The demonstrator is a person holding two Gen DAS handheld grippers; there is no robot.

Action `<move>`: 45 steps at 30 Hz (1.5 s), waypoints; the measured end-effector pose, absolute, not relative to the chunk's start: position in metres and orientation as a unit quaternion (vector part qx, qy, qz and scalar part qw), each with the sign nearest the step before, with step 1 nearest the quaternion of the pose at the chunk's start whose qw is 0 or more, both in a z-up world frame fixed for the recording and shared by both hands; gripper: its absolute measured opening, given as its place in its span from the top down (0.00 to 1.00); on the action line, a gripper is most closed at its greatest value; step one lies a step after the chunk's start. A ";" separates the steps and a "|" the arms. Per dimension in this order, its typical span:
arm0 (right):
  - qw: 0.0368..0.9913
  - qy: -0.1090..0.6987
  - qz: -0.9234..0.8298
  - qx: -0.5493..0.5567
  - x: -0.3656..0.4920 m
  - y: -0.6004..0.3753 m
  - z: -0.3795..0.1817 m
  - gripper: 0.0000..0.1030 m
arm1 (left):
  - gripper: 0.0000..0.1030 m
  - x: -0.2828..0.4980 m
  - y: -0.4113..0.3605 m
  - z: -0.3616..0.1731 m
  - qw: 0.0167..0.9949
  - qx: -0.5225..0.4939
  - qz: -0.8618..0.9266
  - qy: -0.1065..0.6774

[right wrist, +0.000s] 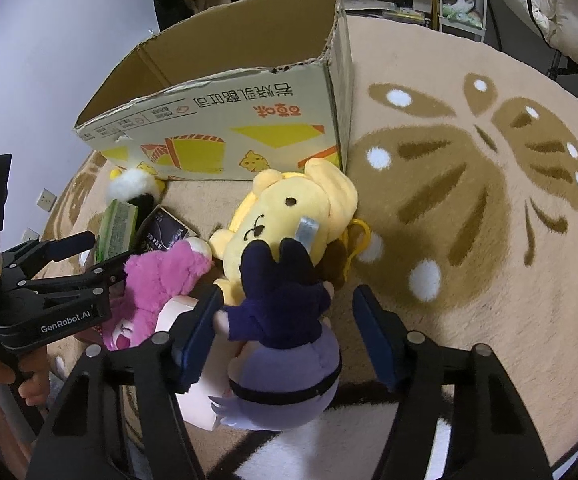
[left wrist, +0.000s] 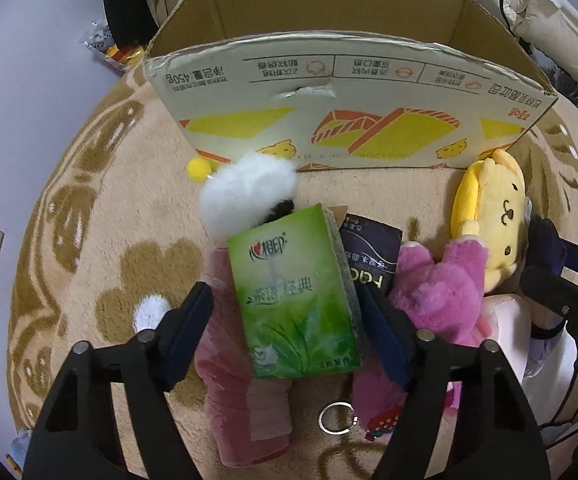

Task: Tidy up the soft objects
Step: 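Lower the left tool onto the green tissue pack while the right tool lowers onto the purple plush doll, then close the left tool on the green tissue pack while the right tool grips the purple doll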

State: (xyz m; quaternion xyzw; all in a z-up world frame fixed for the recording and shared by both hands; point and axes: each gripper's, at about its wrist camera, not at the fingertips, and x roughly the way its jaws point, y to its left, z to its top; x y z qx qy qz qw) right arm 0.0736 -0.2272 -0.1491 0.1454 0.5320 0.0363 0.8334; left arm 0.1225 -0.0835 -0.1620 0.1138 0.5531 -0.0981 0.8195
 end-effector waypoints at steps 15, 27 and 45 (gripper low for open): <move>0.836 0.529 0.035 0.142 0.073 -0.229 -0.149 0.50 | 0.46 0.123 -0.079 -0.162 0.820 0.110 -0.093 0.554; 0.840 0.523 0.040 0.138 0.073 -0.229 -0.149 0.56 | 0.46 0.121 -0.072 -0.153 0.834 0.103 -0.076 0.537; 0.875 0.462 0.018 0.140 0.058 -0.243 -0.119 0.60 | 0.46 0.110 -0.054 -0.126 0.870 0.088 -0.039 0.484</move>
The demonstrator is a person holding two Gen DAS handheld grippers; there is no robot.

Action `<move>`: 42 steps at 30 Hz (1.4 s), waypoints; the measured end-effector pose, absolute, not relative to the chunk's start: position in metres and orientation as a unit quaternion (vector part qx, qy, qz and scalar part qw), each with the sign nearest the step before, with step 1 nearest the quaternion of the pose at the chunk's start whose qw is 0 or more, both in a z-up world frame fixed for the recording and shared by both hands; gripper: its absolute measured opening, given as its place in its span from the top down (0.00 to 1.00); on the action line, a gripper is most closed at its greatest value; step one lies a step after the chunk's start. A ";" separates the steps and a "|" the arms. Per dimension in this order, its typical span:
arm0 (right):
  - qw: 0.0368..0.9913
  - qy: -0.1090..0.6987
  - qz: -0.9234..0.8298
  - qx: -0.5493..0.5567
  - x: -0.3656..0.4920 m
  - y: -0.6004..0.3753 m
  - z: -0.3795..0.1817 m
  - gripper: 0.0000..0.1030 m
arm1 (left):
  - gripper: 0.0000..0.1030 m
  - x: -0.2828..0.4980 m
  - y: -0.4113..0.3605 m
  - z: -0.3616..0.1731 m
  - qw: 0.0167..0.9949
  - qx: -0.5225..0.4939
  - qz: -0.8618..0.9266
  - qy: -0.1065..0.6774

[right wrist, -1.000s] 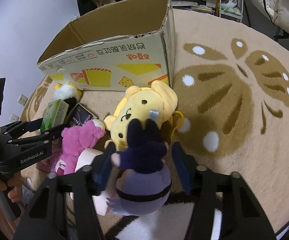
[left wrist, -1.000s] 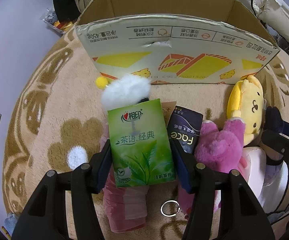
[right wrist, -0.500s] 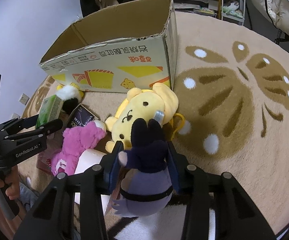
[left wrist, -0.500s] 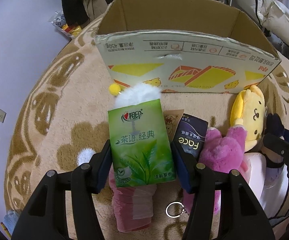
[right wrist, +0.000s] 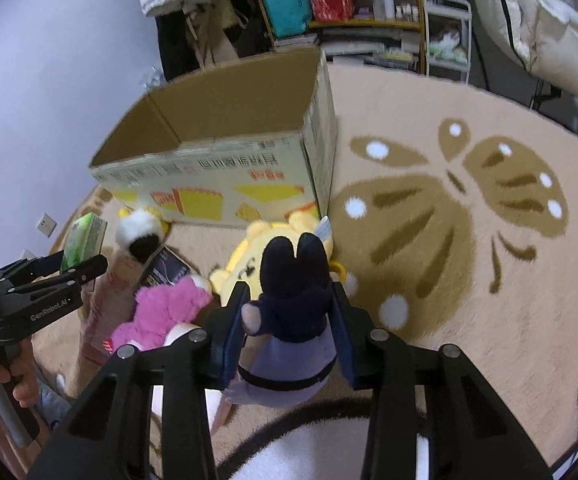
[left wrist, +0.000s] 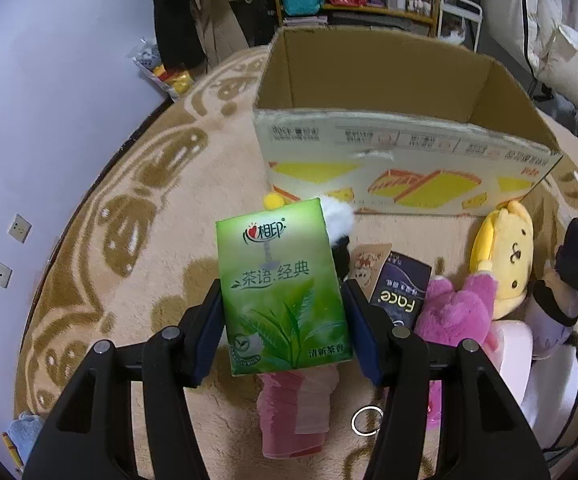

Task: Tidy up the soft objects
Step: 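Close the left tool on the green tissue pack while the right tool grips the purple doll, then carry both items over the box and open both tools to drop them in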

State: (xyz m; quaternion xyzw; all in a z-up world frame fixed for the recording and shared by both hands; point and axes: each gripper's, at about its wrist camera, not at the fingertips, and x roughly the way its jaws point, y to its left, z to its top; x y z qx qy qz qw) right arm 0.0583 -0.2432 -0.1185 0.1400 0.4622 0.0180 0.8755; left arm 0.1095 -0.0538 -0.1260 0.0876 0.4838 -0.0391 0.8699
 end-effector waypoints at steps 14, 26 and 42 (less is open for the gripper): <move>0.930 0.351 0.052 0.100 0.050 -0.228 -0.057 0.61 | 0.46 0.102 -0.044 -0.067 0.913 0.054 -0.047 0.401; 0.953 0.285 0.070 0.076 0.076 -0.222 -0.014 0.61 | 0.46 0.116 -0.063 -0.011 0.942 0.102 -0.049 0.316; 0.969 0.234 0.063 0.043 0.120 -0.227 0.013 0.61 | 0.46 0.171 -0.058 0.008 0.954 0.094 -0.042 0.281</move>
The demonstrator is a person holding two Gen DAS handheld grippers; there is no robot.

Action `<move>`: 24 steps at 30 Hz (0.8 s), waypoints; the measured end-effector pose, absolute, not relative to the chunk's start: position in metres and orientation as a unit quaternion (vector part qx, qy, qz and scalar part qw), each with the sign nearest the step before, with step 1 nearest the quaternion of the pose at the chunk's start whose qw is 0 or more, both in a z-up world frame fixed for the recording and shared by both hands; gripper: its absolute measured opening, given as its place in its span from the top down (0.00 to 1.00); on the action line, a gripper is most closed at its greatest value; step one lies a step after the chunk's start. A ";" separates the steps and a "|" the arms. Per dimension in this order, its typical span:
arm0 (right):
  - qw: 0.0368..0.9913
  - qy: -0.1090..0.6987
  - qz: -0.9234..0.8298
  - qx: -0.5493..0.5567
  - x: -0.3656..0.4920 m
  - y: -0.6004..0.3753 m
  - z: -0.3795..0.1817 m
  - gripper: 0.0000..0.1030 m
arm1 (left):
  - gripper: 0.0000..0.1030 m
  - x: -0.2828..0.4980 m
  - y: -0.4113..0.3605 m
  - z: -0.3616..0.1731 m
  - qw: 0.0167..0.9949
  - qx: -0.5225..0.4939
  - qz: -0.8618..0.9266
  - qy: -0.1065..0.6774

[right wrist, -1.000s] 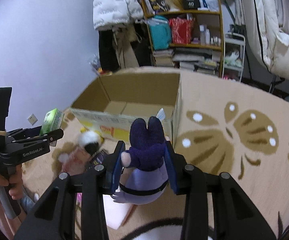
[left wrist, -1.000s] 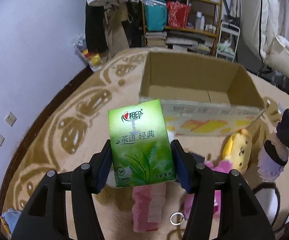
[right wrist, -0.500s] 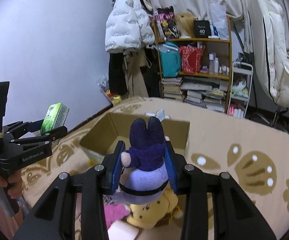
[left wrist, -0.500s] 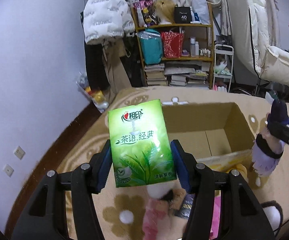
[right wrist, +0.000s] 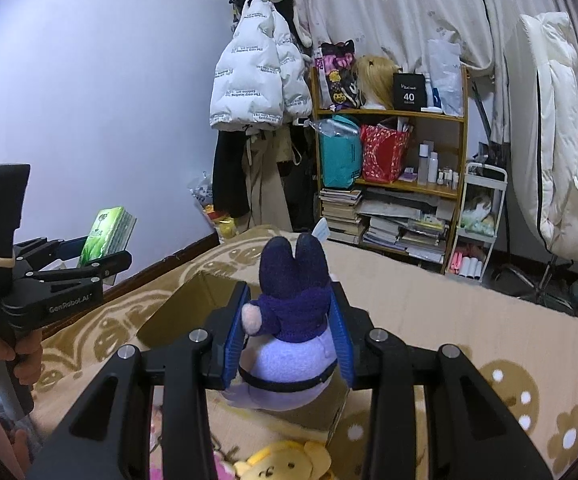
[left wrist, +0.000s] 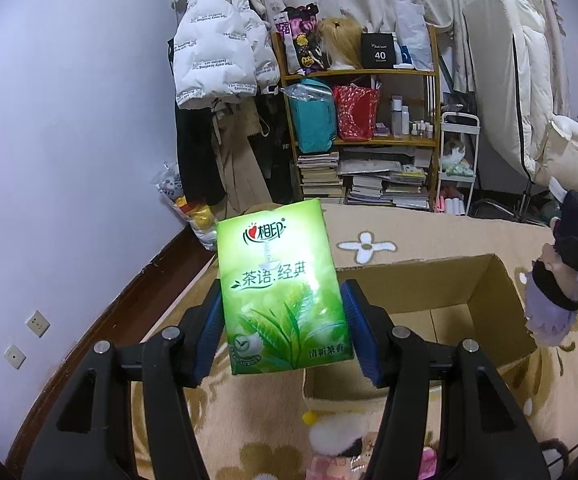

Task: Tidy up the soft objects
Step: 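Carry both items over the box and open both tools to drop them in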

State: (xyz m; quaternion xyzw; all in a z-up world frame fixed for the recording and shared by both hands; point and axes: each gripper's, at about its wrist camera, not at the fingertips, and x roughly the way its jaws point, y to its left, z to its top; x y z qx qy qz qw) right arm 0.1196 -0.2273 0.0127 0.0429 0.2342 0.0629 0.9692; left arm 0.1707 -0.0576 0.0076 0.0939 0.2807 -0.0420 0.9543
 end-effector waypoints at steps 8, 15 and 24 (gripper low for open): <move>0.969 0.241 0.049 0.016 0.149 -0.217 0.001 0.60 | 0.46 0.181 -0.066 0.002 0.954 0.086 -0.068 0.280; 0.966 0.252 0.053 0.009 0.156 -0.214 -0.016 0.60 | 0.46 0.190 -0.073 -0.018 0.948 0.075 -0.097 0.293; 0.961 0.264 0.069 0.041 0.160 -0.224 -0.033 0.60 | 0.45 0.197 -0.085 -0.035 0.940 0.081 -0.116 0.310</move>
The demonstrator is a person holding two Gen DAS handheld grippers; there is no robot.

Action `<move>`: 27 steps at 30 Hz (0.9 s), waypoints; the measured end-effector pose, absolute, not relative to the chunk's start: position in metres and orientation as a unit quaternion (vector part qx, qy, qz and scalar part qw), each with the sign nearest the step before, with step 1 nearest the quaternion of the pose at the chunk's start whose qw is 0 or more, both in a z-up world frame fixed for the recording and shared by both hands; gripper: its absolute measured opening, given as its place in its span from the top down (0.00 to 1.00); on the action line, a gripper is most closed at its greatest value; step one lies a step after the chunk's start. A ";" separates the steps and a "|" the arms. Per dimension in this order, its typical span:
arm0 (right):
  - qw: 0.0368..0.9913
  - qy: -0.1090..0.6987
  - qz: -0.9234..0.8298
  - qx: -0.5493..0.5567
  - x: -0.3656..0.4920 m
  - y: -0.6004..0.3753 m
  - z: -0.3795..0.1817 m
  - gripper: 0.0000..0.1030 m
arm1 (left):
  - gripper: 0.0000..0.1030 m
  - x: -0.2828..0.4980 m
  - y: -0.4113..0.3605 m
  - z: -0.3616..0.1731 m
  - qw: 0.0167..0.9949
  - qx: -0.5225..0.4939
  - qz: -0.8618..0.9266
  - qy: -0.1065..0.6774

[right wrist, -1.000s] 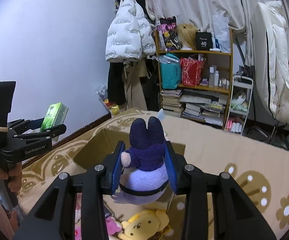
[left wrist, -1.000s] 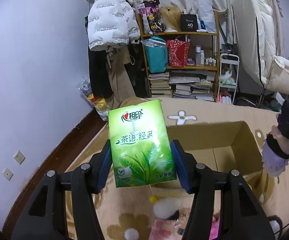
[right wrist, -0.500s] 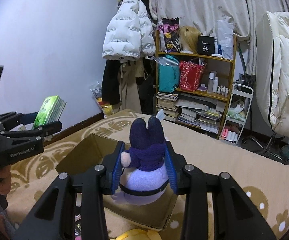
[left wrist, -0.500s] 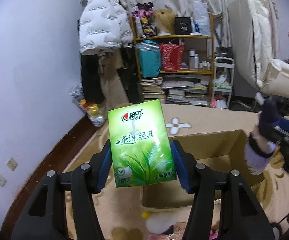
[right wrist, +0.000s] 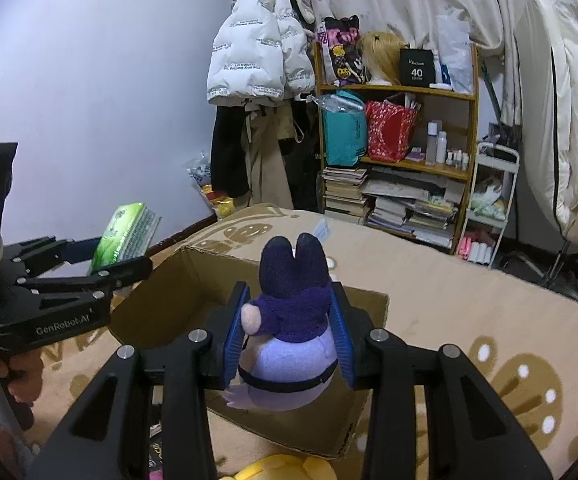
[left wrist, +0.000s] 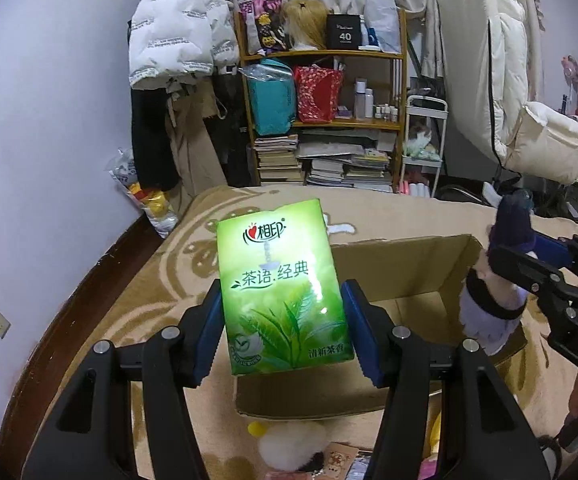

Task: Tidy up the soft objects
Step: 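Carry both items over the box and open both tools to drop them in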

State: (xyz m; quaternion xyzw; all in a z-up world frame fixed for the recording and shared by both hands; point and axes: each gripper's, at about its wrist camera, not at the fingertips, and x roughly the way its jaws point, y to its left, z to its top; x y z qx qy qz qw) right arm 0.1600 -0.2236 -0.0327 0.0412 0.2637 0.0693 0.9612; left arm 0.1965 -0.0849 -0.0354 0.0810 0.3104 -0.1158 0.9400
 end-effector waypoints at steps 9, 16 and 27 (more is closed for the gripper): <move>0.956 0.274 0.085 0.065 0.161 -0.225 -0.041 0.60 | 0.45 0.196 -0.099 -0.050 0.931 0.099 -0.131 0.326; 0.949 0.294 0.092 0.067 0.165 -0.218 -0.051 0.59 | 0.45 0.194 -0.104 -0.052 0.928 0.101 -0.140 0.330; 0.943 0.313 0.083 0.084 0.168 -0.228 -0.059 0.36 | 0.34 0.195 -0.098 -0.056 0.924 0.104 -0.117 0.350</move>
